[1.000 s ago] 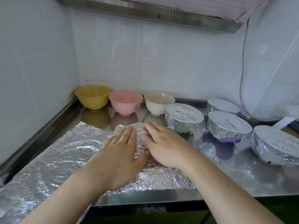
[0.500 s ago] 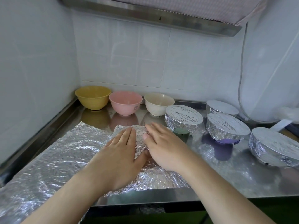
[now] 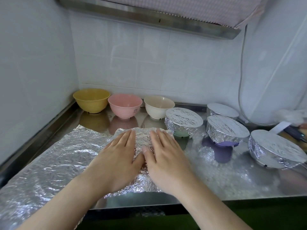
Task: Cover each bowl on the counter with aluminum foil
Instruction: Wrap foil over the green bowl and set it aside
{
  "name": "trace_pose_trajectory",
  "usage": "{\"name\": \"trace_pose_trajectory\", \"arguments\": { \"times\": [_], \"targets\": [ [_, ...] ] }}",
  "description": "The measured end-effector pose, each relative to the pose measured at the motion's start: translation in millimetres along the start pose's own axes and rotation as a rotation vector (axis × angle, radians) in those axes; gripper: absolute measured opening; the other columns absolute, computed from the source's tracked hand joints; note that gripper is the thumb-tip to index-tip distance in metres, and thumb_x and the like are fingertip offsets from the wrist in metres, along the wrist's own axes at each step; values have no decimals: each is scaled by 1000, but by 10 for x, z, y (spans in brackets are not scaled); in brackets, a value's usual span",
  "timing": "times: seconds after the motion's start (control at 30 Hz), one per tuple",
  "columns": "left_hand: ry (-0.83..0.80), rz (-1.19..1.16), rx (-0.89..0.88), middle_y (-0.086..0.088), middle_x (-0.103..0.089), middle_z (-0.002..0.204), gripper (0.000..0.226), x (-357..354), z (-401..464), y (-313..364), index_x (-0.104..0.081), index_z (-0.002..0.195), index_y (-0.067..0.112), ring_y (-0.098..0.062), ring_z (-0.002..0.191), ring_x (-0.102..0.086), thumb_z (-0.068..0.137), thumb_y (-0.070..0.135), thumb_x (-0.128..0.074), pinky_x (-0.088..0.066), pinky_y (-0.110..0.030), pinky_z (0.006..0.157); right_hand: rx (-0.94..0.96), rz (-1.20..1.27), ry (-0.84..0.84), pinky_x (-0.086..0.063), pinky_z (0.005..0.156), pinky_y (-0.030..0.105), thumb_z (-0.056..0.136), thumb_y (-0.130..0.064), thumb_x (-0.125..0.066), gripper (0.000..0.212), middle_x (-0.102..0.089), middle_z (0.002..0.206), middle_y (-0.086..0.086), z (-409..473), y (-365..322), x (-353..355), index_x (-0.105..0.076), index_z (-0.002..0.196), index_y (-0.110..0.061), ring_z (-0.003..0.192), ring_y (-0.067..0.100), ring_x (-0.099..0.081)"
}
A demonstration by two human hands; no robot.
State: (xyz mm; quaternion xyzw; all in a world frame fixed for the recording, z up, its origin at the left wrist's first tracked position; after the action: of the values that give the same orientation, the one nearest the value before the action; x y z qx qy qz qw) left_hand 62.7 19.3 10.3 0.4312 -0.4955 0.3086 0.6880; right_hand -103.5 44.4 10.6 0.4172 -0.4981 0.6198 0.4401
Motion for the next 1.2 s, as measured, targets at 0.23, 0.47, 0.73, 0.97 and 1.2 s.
{"name": "trace_pose_trajectory", "arguments": {
  "times": [0.23, 0.47, 0.73, 0.97, 1.2],
  "targets": [
    [11, -18, -43, 1, 3, 175, 103, -41, 19, -67, 4, 167, 13, -9, 160, 8, 81, 69, 8, 0, -26, 128, 72, -39, 106, 9, 130, 29, 109, -55, -8, 69, 5, 178, -4, -139, -116, -53, -1, 170, -24, 161, 9, 15],
    [26, -11, -81, -2, -3, 175, 101, -73, 58, -120, -2, 166, 12, -11, 160, 5, 82, 67, 4, -5, -29, 130, 139, -39, 174, 0, 132, 34, 105, -52, -2, 72, -3, 178, -3, -215, -189, -93, -4, 170, -22, 162, 10, 7],
    [21, 14, -51, -1, 0, 175, 102, -59, 42, -78, 1, 167, 13, -11, 160, 7, 83, 71, 5, -1, -27, 129, 100, 66, 173, -6, 132, 33, 108, -52, -16, 67, -11, 177, -5, -48, -151, 30, -19, 168, -22, 162, 9, -2],
    [2, 8, -47, 3, 5, 175, 84, 14, 28, -50, 5, 167, 15, -8, 159, 11, 105, 64, -23, 10, -19, 120, -13, 89, -25, -26, 125, 42, 112, -49, -19, 56, -47, 153, 1, 333, 65, 20, -44, 150, -16, 149, 19, -35],
    [134, 57, -63, -12, -7, 173, 92, -12, -19, 108, -1, 164, 7, -22, 161, 0, 88, 56, 13, -5, -35, 131, -16, -45, 31, -36, 118, 39, 106, -49, -12, 65, -48, 154, 1, 342, 90, -73, -45, 152, -17, 143, 22, -43]
  ]
}}
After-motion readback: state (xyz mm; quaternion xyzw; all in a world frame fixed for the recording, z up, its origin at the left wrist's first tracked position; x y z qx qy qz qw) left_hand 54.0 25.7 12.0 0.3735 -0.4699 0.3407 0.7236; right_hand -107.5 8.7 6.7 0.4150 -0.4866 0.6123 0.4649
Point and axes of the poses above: each hand's wrist, its own z-axis towards the middle knuckle, its own x-axis out of the back of the hand, y = z × x, the point moved 1 cm from there along z, towards the middle knuckle
